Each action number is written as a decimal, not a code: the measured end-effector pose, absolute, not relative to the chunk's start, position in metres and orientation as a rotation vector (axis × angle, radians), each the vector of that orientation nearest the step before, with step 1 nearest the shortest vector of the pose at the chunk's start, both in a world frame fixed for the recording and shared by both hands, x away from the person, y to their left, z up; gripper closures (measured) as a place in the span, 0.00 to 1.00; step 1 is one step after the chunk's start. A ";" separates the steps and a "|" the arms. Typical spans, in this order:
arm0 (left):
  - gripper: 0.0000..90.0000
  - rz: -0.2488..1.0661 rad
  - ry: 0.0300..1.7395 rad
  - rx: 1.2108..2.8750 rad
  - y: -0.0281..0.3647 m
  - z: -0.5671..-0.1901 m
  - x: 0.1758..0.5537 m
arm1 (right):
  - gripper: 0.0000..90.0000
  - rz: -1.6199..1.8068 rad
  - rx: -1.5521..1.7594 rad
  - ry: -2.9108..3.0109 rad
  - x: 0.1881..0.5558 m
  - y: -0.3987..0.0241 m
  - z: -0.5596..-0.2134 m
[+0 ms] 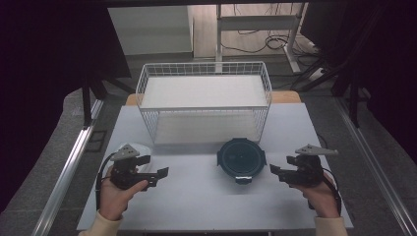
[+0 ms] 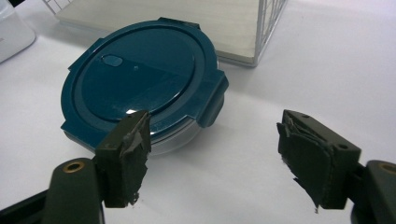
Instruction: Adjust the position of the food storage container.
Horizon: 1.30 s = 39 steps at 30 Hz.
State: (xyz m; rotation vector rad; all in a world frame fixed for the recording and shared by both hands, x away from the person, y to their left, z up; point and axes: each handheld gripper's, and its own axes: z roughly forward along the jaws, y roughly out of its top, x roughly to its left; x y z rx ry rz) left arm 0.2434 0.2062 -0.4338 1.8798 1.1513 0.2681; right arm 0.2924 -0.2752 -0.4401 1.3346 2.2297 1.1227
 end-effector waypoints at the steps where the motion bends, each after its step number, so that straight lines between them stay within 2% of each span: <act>1: 0.17 0.264 1.145 1.890 0.205 -0.434 0.243 | 0.31 1.129 1.346 2.227 0.294 -0.278 -0.439; 12: 0.17 0.264 1.150 1.895 0.204 -0.435 0.239 | 0.38 1.145 1.320 2.239 0.300 -0.279 -0.434; 17: 0.17 0.245 1.163 1.882 0.209 -0.437 0.240 | 0.44 1.137 1.289 2.263 0.306 -0.272 -0.427; 28: 0.17 0.216 1.158 1.876 0.213 -0.442 0.244 | 0.55 1.041 1.263 2.367 0.350 -0.244 -0.400; 33: 0.17 0.212 1.154 1.870 0.213 -0.441 0.244 | 0.63 0.956 1.250 2.414 0.369 -0.232 -0.400; 35: 0.17 0.211 1.156 1.873 0.214 -0.442 0.244 | 0.72 0.916 1.249 2.430 0.378 -0.228 -0.402; 36: 0.17 0.210 1.159 1.871 0.214 -0.442 0.244 | 0.72 0.916 1.249 2.430 0.378 -0.228 -0.402; 39: 0.17 0.209 1.162 1.873 0.214 -0.443 0.244 | 0.80 0.880 1.239 2.437 0.385 -0.225 -0.406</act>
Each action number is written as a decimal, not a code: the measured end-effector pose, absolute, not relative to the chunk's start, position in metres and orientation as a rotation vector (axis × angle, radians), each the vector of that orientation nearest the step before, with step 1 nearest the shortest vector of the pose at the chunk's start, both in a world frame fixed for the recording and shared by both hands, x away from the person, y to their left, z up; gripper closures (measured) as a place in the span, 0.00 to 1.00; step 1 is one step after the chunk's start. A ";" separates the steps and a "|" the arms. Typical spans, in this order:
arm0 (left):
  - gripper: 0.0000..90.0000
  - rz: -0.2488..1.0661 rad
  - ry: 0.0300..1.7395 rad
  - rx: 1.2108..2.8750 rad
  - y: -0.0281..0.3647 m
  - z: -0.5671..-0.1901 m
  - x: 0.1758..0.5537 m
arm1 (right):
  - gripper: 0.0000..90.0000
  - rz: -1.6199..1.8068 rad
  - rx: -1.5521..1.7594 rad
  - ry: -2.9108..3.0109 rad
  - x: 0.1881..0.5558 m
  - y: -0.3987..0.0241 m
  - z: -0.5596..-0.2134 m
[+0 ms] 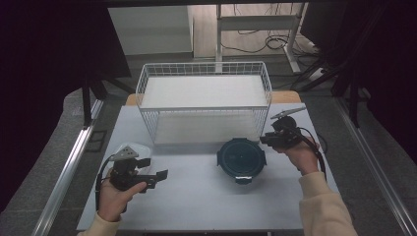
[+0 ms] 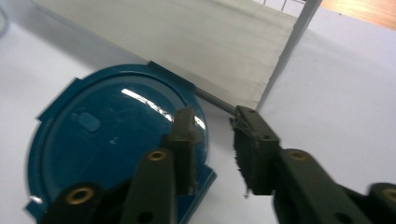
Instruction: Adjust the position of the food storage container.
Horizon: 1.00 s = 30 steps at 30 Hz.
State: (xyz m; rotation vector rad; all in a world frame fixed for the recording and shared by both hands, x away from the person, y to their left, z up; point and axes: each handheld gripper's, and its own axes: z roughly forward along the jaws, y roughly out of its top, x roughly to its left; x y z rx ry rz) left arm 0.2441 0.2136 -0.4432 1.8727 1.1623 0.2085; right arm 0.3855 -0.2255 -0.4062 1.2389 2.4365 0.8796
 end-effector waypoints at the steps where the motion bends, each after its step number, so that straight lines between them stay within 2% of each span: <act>1: 0.17 0.208 1.163 1.873 0.214 -0.444 0.244 | 0.83 0.866 1.234 2.438 0.388 -0.225 -0.408; 2: 0.17 0.208 1.164 1.874 0.214 -0.444 0.244 | 0.89 0.833 1.226 2.440 0.392 -0.223 -0.411; 8: 0.17 0.206 1.169 1.876 0.214 -0.446 0.245 | 0.98 0.763 1.176 2.464 0.397 -0.217 -0.421; 13: 0.17 0.202 1.171 1.885 0.212 -0.448 0.245 | 0.99 0.686 1.104 2.503 0.400 -0.205 -0.437; 30: 0.17 0.202 1.180 1.892 0.212 -0.451 0.246 | 1.00 0.585 0.922 2.522 0.409 -0.194 -0.455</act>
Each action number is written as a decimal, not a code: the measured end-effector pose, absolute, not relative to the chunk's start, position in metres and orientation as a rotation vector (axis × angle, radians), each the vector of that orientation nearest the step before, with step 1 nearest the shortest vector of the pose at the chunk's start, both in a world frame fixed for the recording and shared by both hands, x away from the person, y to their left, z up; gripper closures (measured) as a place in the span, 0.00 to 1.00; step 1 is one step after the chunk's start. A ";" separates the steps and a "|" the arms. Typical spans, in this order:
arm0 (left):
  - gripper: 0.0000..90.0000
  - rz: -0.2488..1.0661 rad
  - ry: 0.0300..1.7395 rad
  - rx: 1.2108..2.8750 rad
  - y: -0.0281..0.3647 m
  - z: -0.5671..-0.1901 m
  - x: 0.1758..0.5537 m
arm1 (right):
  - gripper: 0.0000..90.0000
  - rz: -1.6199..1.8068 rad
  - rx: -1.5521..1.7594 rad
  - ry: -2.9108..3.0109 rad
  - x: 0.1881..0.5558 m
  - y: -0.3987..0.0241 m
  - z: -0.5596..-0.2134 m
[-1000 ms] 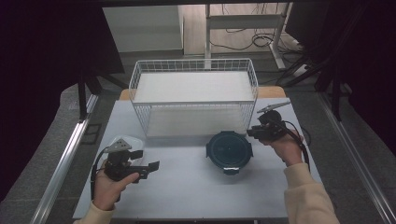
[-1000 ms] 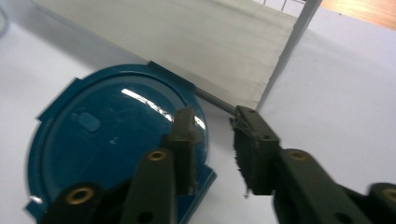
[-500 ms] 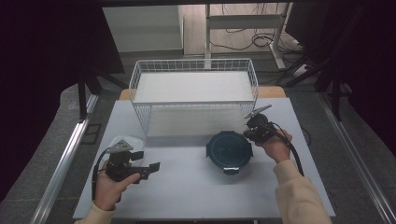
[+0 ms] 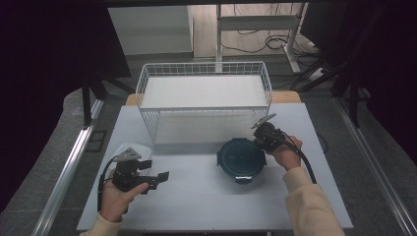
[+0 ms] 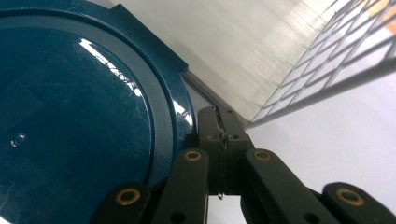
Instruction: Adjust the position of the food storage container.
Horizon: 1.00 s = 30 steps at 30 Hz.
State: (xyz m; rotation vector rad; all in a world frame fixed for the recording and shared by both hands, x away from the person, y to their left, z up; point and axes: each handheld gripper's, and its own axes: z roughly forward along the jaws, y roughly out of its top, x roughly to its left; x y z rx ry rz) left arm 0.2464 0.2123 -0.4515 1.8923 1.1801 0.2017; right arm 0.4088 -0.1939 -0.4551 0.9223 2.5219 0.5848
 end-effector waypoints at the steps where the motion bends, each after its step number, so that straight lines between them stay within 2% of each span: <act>1: 0.17 0.202 1.181 1.892 0.212 -0.452 0.247 | 1.00 0.584 0.912 2.522 0.409 -0.194 -0.455; 30: 0.17 0.224 1.194 1.892 0.215 -0.451 0.247 | 1.00 0.645 0.770 2.565 0.389 -0.170 -0.459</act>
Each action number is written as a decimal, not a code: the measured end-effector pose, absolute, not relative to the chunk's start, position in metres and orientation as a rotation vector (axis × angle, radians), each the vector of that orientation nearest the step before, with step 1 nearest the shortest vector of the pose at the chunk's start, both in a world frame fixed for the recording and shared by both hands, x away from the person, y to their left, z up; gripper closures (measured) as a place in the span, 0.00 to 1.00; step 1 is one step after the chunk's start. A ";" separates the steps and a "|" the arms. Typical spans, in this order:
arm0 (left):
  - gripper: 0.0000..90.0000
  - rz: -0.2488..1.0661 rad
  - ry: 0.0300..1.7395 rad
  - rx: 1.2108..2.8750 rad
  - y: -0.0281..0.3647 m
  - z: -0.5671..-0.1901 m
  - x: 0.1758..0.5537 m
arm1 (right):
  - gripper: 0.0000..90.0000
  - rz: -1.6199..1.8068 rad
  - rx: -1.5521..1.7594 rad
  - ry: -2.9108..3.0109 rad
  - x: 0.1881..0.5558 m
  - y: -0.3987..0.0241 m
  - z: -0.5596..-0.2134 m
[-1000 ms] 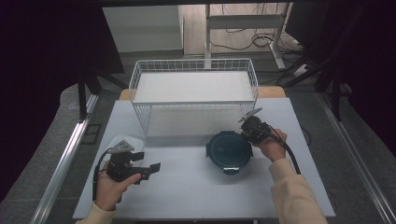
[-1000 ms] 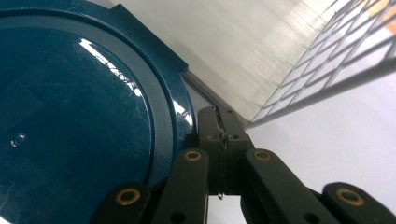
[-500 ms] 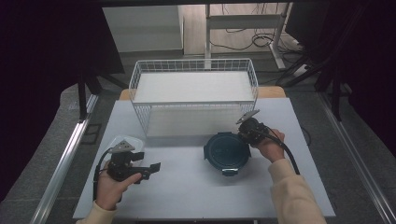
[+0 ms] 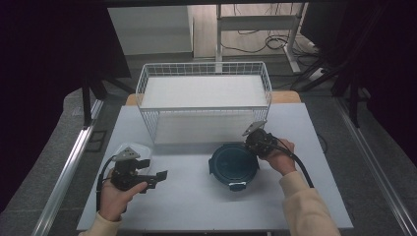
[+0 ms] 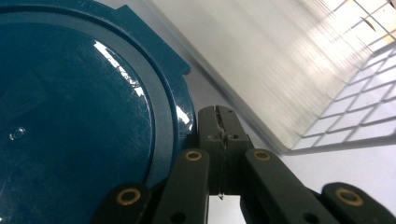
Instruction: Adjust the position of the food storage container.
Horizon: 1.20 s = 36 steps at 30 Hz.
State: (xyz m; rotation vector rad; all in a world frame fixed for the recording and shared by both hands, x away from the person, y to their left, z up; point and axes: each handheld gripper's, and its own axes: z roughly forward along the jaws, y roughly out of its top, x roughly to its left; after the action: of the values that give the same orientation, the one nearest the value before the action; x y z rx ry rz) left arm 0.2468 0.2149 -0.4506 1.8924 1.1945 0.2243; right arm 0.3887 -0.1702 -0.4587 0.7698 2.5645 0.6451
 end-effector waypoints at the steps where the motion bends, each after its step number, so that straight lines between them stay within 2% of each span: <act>1: 0.17 0.229 1.193 1.892 0.215 -0.450 0.247 | 1.00 0.642 0.762 2.571 0.387 -0.169 -0.459; 36: 0.17 0.232 1.185 1.895 0.212 -0.448 0.243 | 1.00 0.784 0.787 2.608 0.344 -0.146 -0.465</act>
State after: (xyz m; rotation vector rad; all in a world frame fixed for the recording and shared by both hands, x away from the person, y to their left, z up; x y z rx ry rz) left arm 0.2434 0.2125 -0.4476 1.8952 1.1847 0.2320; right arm 0.3444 -0.1455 -0.4646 0.7872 2.6083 0.7844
